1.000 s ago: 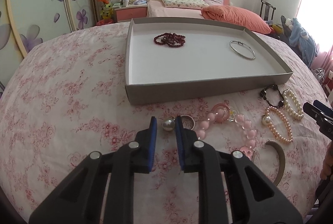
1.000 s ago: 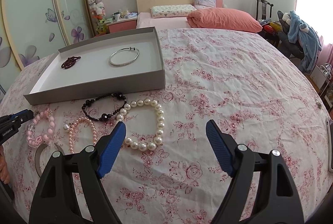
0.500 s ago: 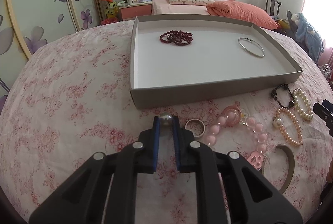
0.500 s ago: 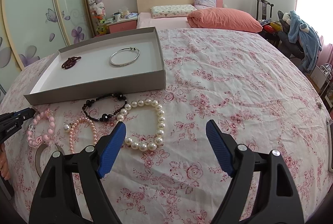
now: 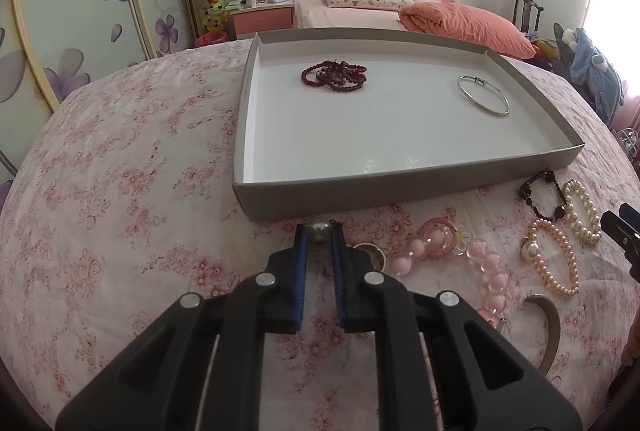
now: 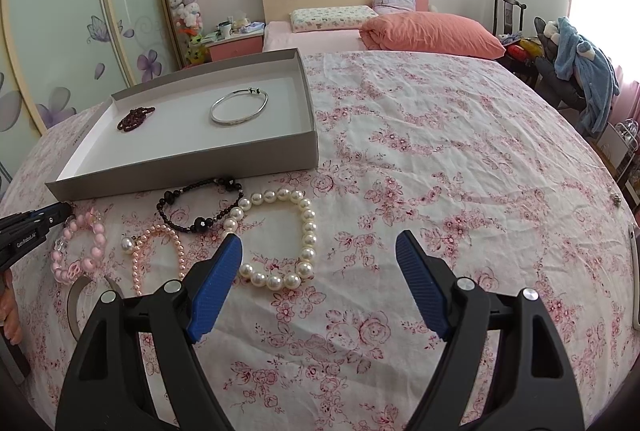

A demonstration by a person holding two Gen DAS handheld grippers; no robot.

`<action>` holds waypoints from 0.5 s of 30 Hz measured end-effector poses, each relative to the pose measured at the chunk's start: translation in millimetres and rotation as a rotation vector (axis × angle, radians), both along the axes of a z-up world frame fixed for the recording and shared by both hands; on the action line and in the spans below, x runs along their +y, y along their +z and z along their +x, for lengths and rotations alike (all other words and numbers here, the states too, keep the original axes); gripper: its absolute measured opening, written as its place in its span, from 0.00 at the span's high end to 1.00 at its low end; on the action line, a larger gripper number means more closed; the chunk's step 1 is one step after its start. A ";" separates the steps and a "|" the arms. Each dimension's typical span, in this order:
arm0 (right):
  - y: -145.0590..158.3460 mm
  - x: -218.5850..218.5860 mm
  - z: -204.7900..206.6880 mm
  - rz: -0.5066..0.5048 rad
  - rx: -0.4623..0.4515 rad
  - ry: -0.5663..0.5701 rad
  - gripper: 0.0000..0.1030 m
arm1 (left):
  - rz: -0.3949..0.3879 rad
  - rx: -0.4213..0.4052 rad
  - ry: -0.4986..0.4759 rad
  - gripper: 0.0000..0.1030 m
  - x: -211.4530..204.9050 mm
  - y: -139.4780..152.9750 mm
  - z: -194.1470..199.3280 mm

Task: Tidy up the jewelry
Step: 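Grasp the small white pearl piece with the left tool, then grasp the white pearl bracelet with the right tool while the left tool holds the pearl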

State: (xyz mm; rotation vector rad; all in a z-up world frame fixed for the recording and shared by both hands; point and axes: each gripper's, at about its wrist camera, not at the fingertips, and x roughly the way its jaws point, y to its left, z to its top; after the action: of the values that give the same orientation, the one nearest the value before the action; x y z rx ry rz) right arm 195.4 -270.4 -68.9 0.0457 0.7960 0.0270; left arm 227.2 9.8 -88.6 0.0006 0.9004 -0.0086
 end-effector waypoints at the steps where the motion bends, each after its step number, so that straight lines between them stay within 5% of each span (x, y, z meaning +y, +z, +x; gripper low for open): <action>1: 0.1 -0.4 0.0 0.000 -0.001 0.000 0.23 | 0.003 -0.001 0.006 0.88 0.9 -0.1 -0.2; 10: -1.0 2.0 3.0 -0.018 0.001 0.004 0.24 | 0.014 0.005 0.052 0.88 23.2 0.2 -9.9; 15: -4.1 8.5 14.5 -0.046 0.033 0.010 0.41 | 0.030 -0.003 0.067 0.88 29.5 -0.4 -14.6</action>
State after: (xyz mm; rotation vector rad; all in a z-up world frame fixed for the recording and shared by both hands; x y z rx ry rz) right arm 209.9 -262.0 -73.0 -0.0017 0.8296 0.0176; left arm 212.5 39.3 -89.0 -0.0021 0.8971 0.0675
